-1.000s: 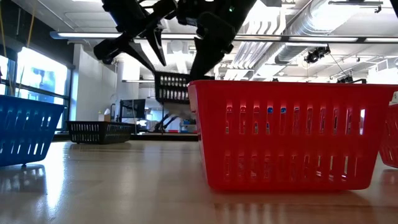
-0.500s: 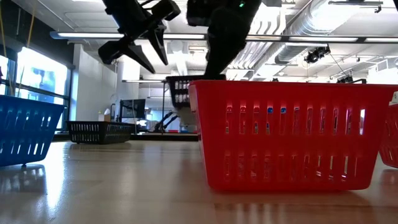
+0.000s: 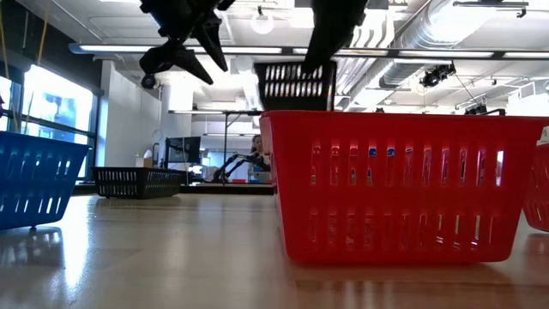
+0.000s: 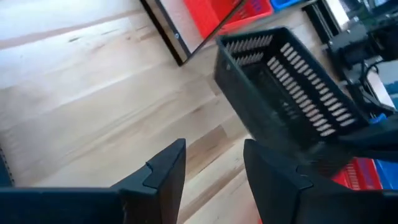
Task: Stack baskets on shelf by color
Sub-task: Stack the bottom black bin on top of the black bin on the shelf
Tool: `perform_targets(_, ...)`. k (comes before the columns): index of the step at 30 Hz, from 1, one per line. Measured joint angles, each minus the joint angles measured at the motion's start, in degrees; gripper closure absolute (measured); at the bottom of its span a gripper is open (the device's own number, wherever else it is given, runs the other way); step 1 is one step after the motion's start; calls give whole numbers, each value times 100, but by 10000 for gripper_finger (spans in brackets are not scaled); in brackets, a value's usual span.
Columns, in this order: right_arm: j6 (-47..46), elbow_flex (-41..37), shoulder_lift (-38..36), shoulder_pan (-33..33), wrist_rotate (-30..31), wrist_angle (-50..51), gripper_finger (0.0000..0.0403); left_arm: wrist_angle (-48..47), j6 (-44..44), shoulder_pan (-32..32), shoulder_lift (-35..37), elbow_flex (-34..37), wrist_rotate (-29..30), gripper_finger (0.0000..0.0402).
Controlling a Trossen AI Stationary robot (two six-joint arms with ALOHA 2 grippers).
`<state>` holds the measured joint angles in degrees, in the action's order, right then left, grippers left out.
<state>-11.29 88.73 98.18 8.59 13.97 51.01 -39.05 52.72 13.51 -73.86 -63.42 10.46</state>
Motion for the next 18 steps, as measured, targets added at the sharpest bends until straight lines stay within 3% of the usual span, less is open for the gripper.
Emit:
perform_targets(4,-189,2,-367,219,116,147,403,-6,-346,3,179,2,-45,248)
perform_targets(18,-1591,2,-1098,791,1653,2033,403,-2,-1199,3,397,2,-167,249)
